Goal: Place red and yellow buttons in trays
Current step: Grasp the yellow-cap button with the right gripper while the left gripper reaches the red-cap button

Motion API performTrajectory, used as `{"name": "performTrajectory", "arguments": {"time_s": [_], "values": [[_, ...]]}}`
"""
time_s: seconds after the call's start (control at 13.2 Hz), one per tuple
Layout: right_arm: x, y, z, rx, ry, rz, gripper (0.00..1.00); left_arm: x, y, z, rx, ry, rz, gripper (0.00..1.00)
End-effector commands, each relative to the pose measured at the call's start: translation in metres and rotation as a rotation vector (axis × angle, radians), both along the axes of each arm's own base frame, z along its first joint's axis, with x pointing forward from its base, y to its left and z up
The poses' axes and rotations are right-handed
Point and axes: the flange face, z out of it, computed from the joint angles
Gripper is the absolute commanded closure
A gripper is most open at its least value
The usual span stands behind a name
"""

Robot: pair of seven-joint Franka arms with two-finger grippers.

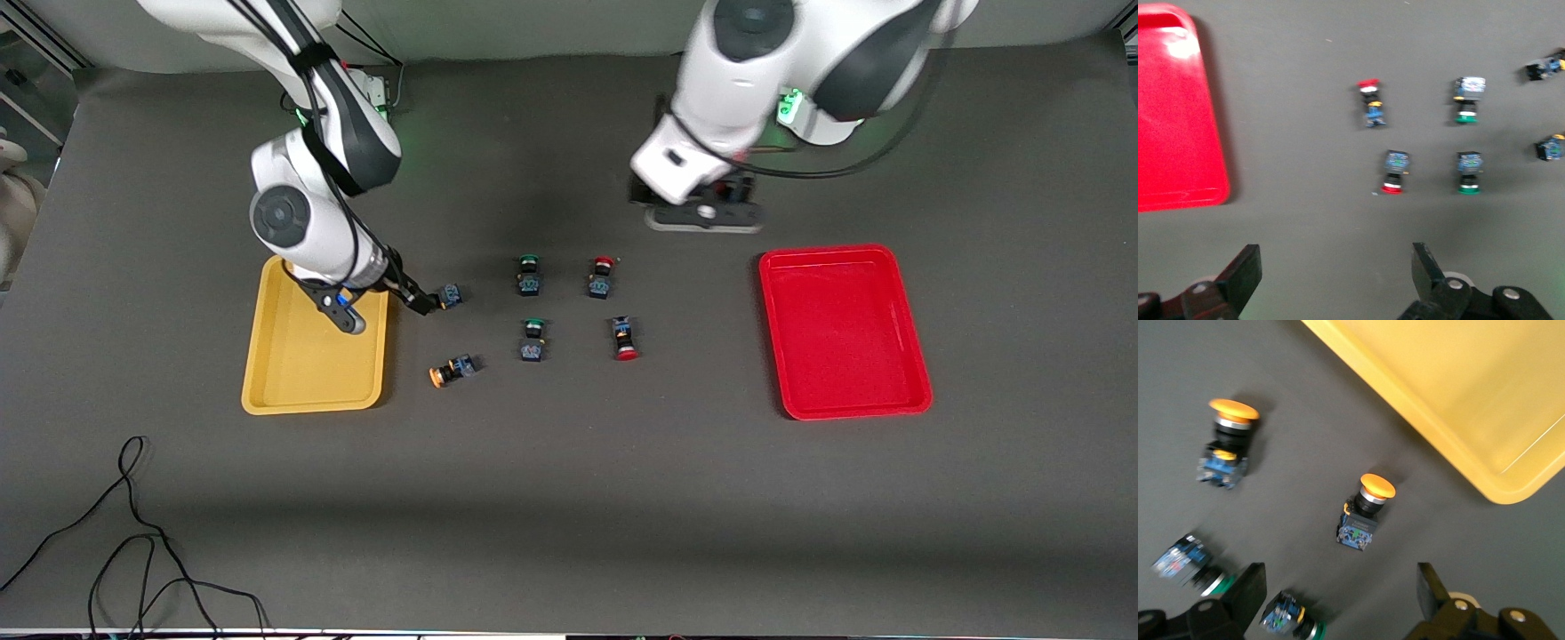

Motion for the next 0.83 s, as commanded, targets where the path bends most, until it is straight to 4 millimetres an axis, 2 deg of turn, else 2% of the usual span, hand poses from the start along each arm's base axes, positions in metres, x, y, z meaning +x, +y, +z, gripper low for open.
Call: {"name": "performTrajectory", "arguments": {"time_s": [0.0,0.08,0.23,0.45,0.68,0.76], "values": [[-0.015,0.005,-0.048,-0.001,0.012,-0.075,0.0,-0.017,-0.034,-0.013,-0.024,-0.019,0.053,0.0],[-0.018,0.006,-0.063,0.001,0.015,-0.076,0.0,-0.02,-0.044,-0.026,-0.018,-0.013,0.042,0.0],[-0.023,0.005,-0.084,0.001,0.023,-0.083,0.0,-0.02,-0.054,-0.064,-0.008,-0.009,0.029,0.0],[-0.032,0.001,-0.117,0.004,0.014,-0.112,0.0,-0.029,-0.06,-0.137,0.0,-0.021,0.007,0.0],[-0.036,-0.001,-0.122,0.0,0.018,-0.116,0.01,-0.028,-0.071,-0.204,0.021,0.003,-0.003,0.0],[-0.036,0.0,-0.122,0.0,0.018,-0.114,0.1,-0.026,-0.072,-0.225,0.029,-0.001,-0.01,0.0]]}}
